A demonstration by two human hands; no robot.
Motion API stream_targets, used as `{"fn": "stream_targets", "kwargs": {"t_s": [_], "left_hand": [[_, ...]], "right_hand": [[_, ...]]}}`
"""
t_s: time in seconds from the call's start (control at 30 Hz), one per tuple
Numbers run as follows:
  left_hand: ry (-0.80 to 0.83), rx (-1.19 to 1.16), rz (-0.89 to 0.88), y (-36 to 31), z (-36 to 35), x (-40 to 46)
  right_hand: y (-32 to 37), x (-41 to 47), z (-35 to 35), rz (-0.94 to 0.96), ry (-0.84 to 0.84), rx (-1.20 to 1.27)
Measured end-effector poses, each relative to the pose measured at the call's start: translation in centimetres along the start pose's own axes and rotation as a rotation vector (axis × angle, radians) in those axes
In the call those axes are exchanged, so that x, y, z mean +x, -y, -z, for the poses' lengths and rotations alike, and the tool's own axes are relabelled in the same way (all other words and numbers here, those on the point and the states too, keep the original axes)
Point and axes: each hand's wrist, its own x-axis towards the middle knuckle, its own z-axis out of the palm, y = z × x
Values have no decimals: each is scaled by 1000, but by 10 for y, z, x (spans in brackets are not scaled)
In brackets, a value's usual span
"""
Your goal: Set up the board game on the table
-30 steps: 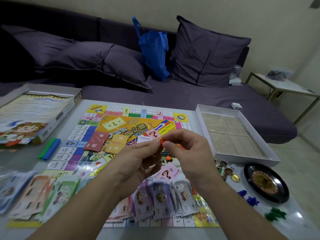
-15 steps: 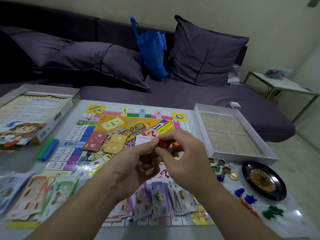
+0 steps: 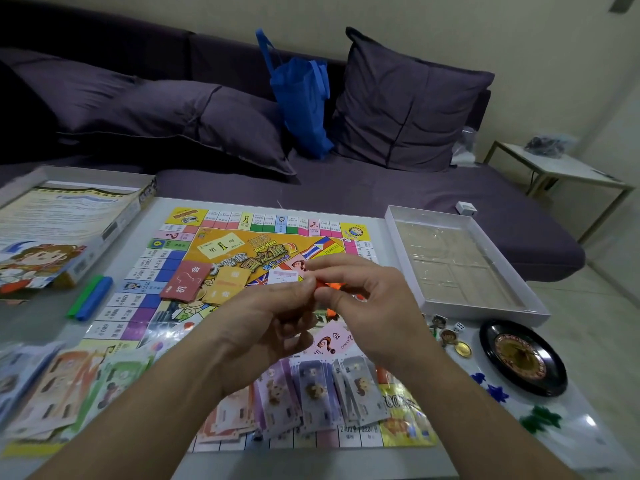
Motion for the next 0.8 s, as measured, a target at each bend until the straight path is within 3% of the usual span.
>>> {"fn": "stream_targets", "kwargs": {"t_s": [0.1,0.17,0.27,0.4,0.57,0.8], "left_hand": [[-47,-35,-17,1,1,3],[-52,-88,-16,3,1,3],[-56,-124,-8,3,1,4],[-62,-143,8,1,1,4],[-77,-114,28,4,-3,6],[-96,-72,23,4,1,6]], "right_hand": [[0,5,18,-134,46,65],[-3,10,37,-201,-96,34],[-23,11,63,-352,-250,-363],[-52,7,74,-498,-101,-708],[-67,14,57,-422,165,-994],[-80,17,28,-310,216,-1182]]}}
